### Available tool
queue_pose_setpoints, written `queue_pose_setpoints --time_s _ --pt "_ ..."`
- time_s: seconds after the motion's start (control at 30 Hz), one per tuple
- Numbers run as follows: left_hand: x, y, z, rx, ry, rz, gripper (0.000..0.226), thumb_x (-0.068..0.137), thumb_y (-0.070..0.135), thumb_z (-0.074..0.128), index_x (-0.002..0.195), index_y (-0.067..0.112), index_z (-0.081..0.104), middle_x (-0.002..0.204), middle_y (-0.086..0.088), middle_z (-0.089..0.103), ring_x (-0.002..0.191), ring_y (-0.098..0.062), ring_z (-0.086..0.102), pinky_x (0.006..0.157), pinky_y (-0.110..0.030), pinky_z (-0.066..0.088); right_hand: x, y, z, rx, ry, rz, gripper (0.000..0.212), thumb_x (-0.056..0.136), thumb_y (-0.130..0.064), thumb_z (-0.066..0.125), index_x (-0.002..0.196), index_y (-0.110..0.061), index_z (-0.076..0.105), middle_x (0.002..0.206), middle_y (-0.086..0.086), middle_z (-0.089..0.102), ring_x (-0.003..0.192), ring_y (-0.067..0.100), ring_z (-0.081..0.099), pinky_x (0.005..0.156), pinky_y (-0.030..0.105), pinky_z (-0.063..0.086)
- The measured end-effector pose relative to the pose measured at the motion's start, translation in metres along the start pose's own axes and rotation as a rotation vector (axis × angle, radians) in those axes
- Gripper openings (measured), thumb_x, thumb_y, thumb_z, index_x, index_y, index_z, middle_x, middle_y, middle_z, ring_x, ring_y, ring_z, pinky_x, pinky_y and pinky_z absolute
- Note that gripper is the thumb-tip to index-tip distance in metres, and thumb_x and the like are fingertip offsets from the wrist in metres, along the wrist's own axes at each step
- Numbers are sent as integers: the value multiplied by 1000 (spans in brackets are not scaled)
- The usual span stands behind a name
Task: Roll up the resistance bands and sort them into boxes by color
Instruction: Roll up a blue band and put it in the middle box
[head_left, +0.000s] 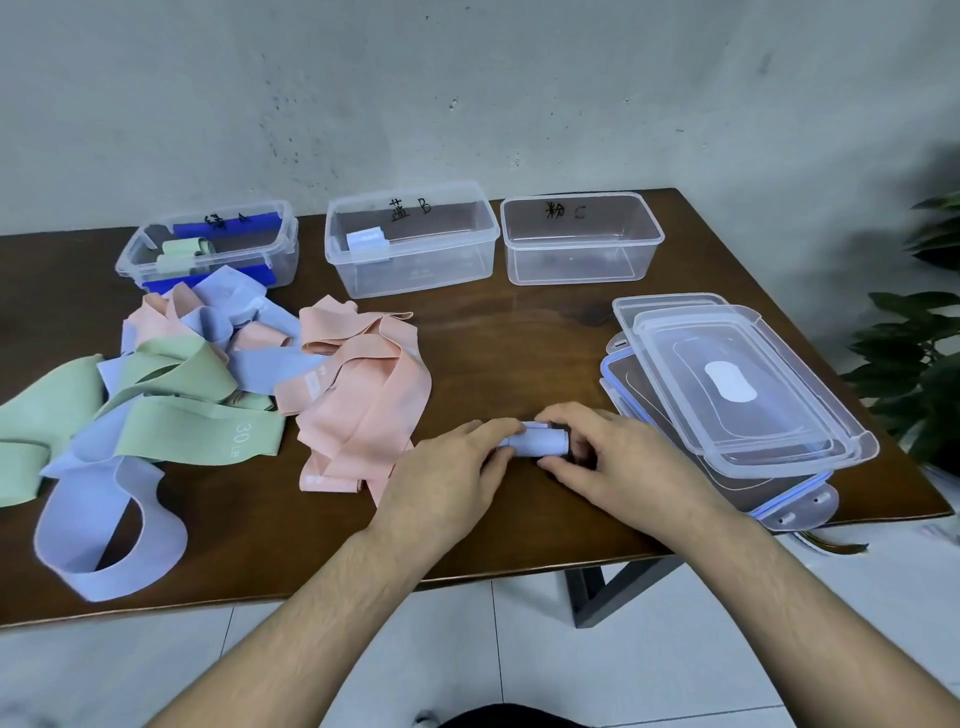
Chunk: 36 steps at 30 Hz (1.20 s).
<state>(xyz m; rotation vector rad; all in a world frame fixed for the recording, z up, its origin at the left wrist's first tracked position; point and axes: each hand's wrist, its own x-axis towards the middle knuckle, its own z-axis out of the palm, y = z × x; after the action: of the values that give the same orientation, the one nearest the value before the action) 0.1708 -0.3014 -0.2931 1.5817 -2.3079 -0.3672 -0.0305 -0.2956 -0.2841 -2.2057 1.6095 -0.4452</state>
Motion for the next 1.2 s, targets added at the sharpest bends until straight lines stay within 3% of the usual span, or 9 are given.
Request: queue_pose_setpoints --time_s 0.1,0.2,0.3,0.4,0.57,0.73,0.9,1.03,1.2 --pt "3 -3 0 3 -1 9 38 104 40 41 141 40 48 126 14 61 106 -12 61 78 -21 49 7 0 -1 4 -12 35 49 96 -49 58 141 -40 44 89 -31 45 80 -3 49 68 11 36" --pt "6 -7 1 -19 -2 24 37 103 39 42 139 40 49 123 12 63 105 -12 61 82 -27 52 15 2 -2 11 -59 52 38 94 -53 57 130 -38 57 108 -22 61 94 3 56 80 20 47" --pt "6 -8 1 -67 -3 26 35 103 37 45 137 38 50 123 13 63 104 -10 61 83 -24 52 19 2 -4 10 -94 78 29 93 -50 61 118 -37 61 93 -19 59 84 2 55 71 19 45" --pt "6 -9 0 -174 1 -56 33 100 35 53 133 34 49 94 16 59 83 -6 57 63 -8 38 19 0 -5 40 -66 112 25 91 -49 64 112 -35 62 82 -12 60 76 4 57 63 18 43" --pt "12 -11 -6 -656 27 -365 25 92 43 64 108 28 53 89 6 62 72 -9 62 67 -23 54 23 -5 -3 221 83 202 22 85 -53 70 98 -36 65 73 -9 60 72 7 57 60 18 42" --pt "17 -6 -16 -1280 -195 -552 49 86 41 72 124 12 61 116 -6 69 102 -16 70 93 -39 56 28 -19 1 406 186 196 22 82 -50 74 91 -32 64 62 -9 56 57 2 50 53 15 38" --pt "18 -4 -24 -1647 -153 -596 36 92 24 67 120 3 62 114 -16 71 109 -23 68 97 -39 54 31 -35 8 507 178 93 29 80 -44 79 95 -29 60 62 0 57 56 5 49 59 31 43" --pt "14 -13 -31 -1648 -110 -596 37 93 27 67 123 7 60 117 -18 69 108 -25 69 91 -37 57 30 -43 6 391 123 66 53 73 -45 84 112 -35 50 73 -4 58 64 4 53 68 37 50" --pt "7 -23 -41 -1627 -141 -549 33 93 28 66 120 12 60 112 -16 70 98 -26 72 86 -37 59 38 -61 2 199 89 -69 101 65 -54 87 146 -47 26 127 -24 41 115 -6 40 96 19 40"
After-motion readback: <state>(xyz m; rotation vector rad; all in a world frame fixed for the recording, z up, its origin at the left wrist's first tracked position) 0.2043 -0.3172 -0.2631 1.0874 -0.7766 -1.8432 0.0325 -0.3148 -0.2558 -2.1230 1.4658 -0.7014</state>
